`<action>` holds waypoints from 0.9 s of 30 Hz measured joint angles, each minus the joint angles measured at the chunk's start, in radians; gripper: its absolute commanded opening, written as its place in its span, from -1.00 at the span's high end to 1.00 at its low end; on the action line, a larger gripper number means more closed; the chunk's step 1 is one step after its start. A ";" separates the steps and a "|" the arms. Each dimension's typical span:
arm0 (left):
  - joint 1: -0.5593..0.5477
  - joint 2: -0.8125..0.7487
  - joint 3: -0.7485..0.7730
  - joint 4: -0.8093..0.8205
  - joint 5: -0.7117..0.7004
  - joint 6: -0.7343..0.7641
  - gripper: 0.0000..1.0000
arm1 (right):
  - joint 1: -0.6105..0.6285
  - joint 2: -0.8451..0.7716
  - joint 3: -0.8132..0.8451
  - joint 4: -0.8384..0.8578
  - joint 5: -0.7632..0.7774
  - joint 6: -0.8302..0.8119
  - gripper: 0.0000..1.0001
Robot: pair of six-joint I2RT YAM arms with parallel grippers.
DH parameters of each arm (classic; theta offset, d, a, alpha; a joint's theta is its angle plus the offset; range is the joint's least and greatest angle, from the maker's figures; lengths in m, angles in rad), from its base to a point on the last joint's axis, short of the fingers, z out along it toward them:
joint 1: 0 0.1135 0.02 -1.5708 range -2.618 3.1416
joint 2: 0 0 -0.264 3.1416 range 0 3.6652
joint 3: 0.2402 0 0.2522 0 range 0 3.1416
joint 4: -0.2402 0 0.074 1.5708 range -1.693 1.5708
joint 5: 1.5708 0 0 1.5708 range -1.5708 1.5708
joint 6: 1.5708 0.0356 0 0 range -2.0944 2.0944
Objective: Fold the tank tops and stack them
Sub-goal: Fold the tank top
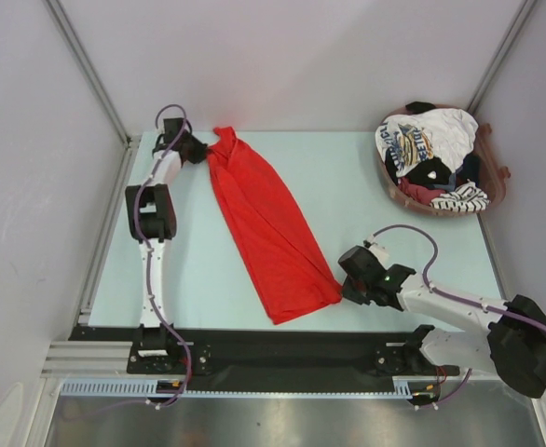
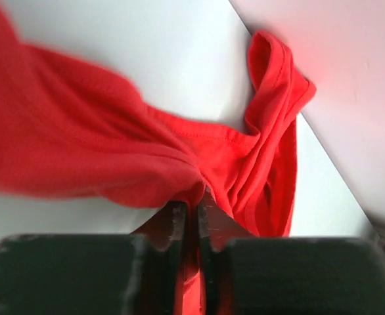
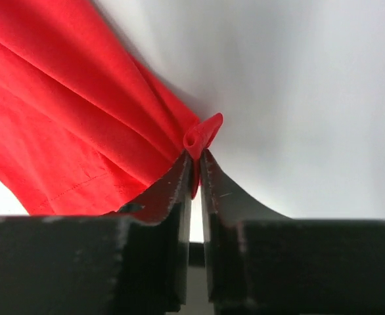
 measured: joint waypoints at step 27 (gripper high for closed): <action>0.021 -1.002 -1.318 0.229 -0.089 0.066 -1.00 | -0.318 0.150 0.142 0.117 -0.200 -0.509 0.03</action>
